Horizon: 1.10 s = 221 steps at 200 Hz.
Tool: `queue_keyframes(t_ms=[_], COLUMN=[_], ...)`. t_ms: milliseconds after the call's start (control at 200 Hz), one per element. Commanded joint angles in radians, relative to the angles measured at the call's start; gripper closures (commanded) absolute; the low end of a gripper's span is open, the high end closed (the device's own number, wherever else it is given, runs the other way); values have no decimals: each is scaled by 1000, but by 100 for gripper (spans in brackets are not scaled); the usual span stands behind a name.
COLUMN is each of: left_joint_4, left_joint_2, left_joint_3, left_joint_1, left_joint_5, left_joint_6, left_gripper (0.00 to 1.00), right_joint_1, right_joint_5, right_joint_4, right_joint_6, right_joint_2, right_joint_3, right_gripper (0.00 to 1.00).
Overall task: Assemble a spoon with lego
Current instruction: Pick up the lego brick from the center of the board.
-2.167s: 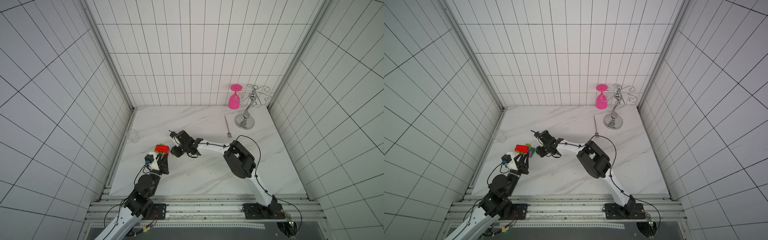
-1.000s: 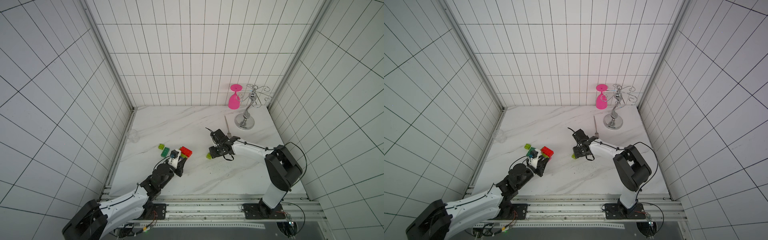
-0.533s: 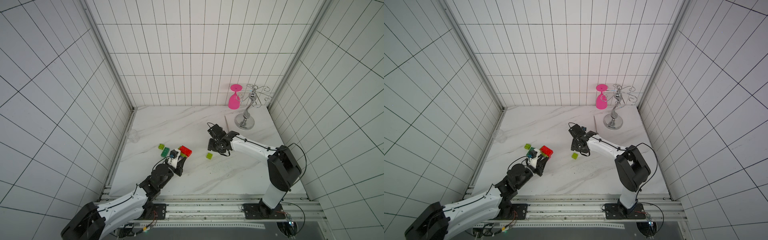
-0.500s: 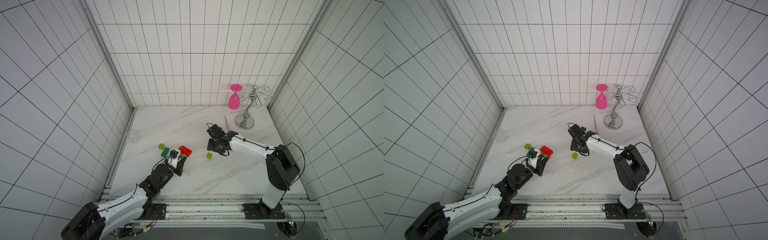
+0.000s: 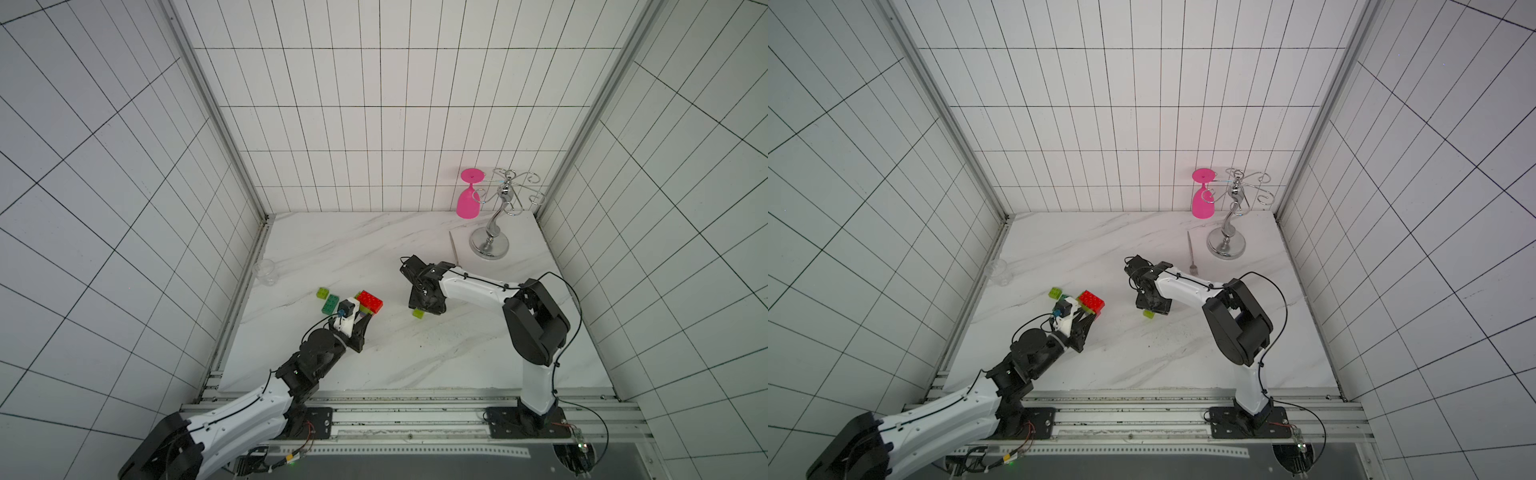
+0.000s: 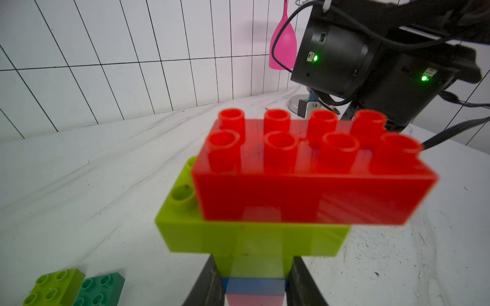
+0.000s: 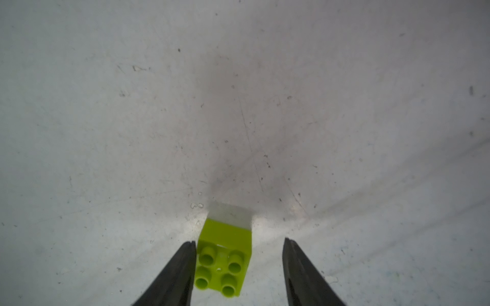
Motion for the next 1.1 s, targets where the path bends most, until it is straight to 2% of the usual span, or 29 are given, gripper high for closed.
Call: queue_keyframes(t_ms=[0, 90, 295, 595, 680, 750, 860, 935, 1099], left_joint_4=[-3, -4, -6, -6, -7, -5, -4, 14, 110], left_joint_2=[-15, -18, -16, -12, -10, -4, 12, 41, 218], left_joint_3=[17, 17, 18, 19, 19, 20, 23, 29, 74], left_joint_1=[-4, -4, -4, -4, -4, -4, -4, -4, -11], left_joint_5=[-2, -2, -4, -3, -2, -2, 15, 57, 214], left_joint_6=[8, 8, 7, 9, 10, 12, 22, 37, 91], left_gripper=[100, 100, 100, 100, 100, 100, 100, 100, 100], right_joint_1=[11, 13, 13, 13, 11, 6, -19, -45, -118], right_joint_5=[-12, -12, -19, -36, -44, -45, -31, -22, 0], right_joint_4=[-37, -37, -37, -11, -6, -5, -19, -23, -23], right_joint_6=[16, 17, 4, -8, -24, -50, -91, -183, -353], right_joint_2=[25, 35, 50, 67, 62, 49, -16, -92, -296], right_joint_3=[46, 47, 47, 43, 43, 44, 37, 17, -43], right_gripper=[45, 46, 58, 59, 71, 75, 75, 75, 75])
